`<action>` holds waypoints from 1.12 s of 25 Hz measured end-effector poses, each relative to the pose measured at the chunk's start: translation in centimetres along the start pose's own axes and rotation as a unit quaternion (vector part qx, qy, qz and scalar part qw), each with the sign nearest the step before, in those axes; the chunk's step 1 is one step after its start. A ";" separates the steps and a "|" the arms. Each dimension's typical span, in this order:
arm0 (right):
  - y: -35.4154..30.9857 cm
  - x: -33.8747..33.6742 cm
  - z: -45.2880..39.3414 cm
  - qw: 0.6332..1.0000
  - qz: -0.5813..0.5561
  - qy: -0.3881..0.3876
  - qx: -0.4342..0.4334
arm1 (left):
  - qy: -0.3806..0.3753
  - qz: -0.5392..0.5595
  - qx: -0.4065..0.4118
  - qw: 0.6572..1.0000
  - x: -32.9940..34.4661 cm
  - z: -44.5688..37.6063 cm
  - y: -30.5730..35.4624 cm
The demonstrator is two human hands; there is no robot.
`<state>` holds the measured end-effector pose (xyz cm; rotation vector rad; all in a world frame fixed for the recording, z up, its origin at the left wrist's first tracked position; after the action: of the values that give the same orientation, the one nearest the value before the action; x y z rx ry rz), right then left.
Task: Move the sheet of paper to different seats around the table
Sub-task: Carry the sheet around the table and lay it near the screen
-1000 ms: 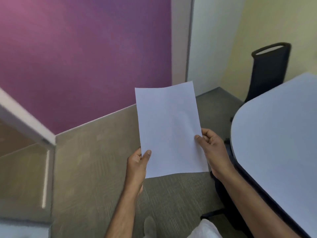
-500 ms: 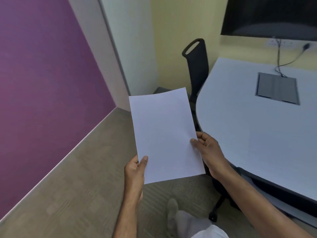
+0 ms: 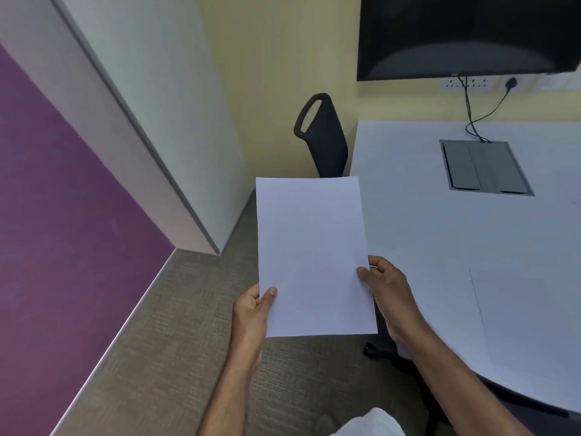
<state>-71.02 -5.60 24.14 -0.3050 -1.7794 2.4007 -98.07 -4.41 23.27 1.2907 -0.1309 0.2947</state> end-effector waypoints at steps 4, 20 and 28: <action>-1.1 0.3 -5.3 0.999 -0.014 0.041 0.018 | -0.044 -0.014 -0.018 0.999 2.5 -7.4 1.4; -5.6 0.8 -28.6 0.955 -0.028 0.285 0.073 | -0.267 -0.129 -0.087 0.951 16.8 -42.3 5.2; -6.1 -3.7 -39.0 0.927 -0.051 0.364 0.082 | -0.333 -0.180 -0.097 0.920 26.7 -54.2 4.2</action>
<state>-58.00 31.58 19.31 -0.9105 -1.2105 1.9556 -77.46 52.36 19.14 1.1446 -0.4823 -0.4762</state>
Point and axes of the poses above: each hand's wrist, its own z-axis away from the middle knuckle, its own x-axis out of the palm, y = z × x, the point moved 7 cm from there along -z, towards the middle knuckle, and after that the axes turned 11 degrees about z, right-handed, at the moved point
